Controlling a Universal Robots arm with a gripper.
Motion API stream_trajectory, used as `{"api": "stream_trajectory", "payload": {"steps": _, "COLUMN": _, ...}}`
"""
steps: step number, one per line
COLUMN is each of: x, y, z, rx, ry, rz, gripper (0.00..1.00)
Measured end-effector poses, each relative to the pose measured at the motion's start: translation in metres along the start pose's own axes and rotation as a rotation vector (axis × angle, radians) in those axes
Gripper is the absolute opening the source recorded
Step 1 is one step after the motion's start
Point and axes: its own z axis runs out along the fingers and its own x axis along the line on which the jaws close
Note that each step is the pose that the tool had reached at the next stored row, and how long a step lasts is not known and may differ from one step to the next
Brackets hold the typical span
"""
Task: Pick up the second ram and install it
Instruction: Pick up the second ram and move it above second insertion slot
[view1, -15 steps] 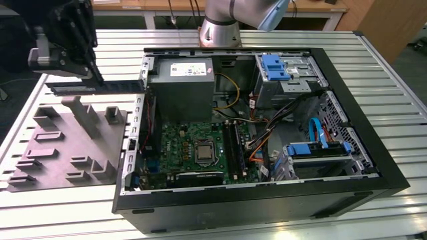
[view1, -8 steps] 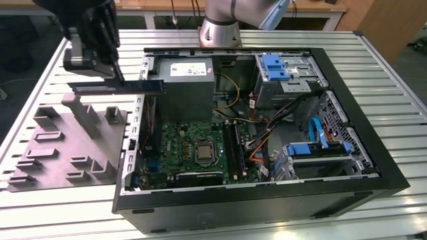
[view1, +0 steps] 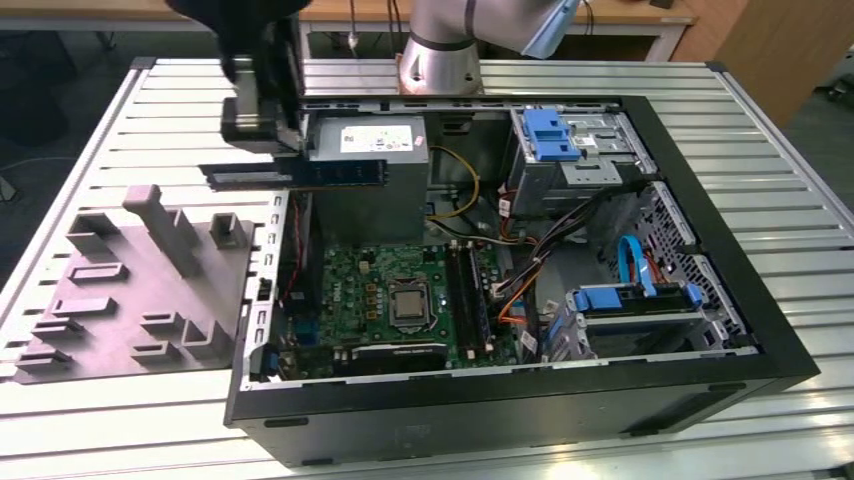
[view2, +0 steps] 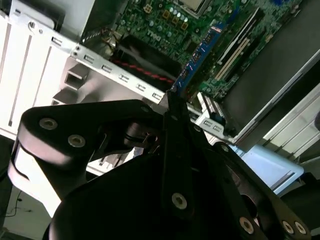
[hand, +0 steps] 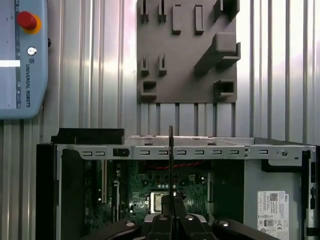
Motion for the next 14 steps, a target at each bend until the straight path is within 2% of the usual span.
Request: {"api": "stream_trajectory", "payload": {"steps": 14, "x": 0.0012, "y": -0.0639, "z": 0.0011, "rx": -0.0035, "ry": 0.0000, "rz": 0.000, "gripper": 0.11}}
